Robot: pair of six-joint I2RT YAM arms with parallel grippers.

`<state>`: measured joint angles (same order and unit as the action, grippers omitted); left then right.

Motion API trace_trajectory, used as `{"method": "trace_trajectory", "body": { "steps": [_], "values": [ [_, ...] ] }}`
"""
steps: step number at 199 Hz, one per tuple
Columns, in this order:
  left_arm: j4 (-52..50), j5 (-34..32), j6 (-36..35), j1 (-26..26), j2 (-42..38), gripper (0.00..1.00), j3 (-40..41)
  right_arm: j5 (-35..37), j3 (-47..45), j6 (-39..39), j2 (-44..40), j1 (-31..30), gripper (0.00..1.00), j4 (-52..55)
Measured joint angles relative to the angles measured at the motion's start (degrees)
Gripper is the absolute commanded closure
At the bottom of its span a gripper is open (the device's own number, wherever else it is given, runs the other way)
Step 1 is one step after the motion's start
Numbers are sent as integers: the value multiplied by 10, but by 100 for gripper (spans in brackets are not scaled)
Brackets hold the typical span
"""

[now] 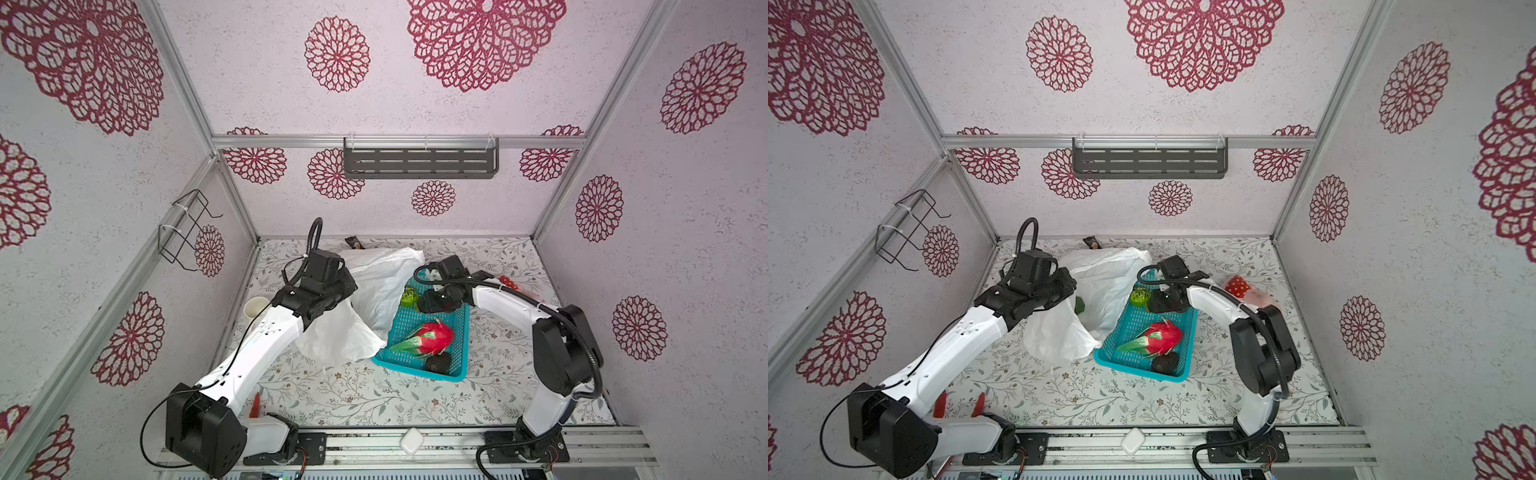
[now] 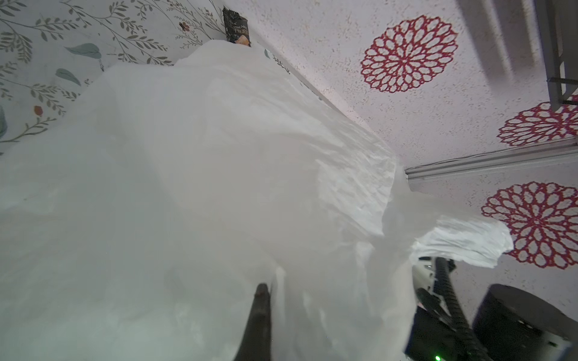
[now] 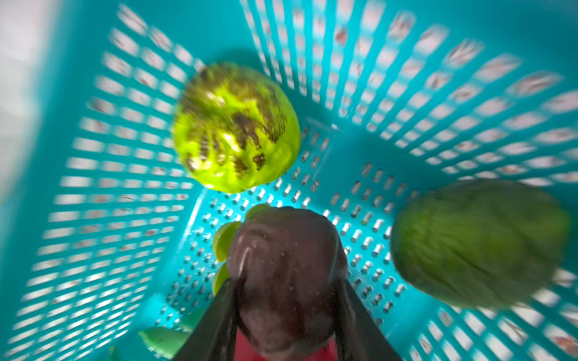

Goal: Place the fruits into the plastic bag
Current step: Pick up the fruit from the bin, then place the fruit in the plastic bag.

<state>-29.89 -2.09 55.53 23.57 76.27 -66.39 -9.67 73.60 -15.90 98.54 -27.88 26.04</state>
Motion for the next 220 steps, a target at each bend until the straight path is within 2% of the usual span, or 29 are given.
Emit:
{"method": "trace_trajectory", "body": {
  "steps": [56,101,127,172,195,220],
  "values": [
    [0,0,-1,0,0,100,0,-94,-39,6,-125,10,74,-51],
    [0,2,-4,0,8,100,0,-184,-41,13,-142,-34,73,-83],
    [0,2,-4,0,9,100,0,-193,-7,13,-97,-86,69,-99],
    [0,2,-2,0,9,100,0,-140,139,49,76,-164,63,-60],
    [-1,0,0,0,7,100,0,-122,151,59,117,-182,50,-32],
    [-5,-1,0,0,3,100,0,-108,153,70,118,-184,35,-27]
  ]
}}
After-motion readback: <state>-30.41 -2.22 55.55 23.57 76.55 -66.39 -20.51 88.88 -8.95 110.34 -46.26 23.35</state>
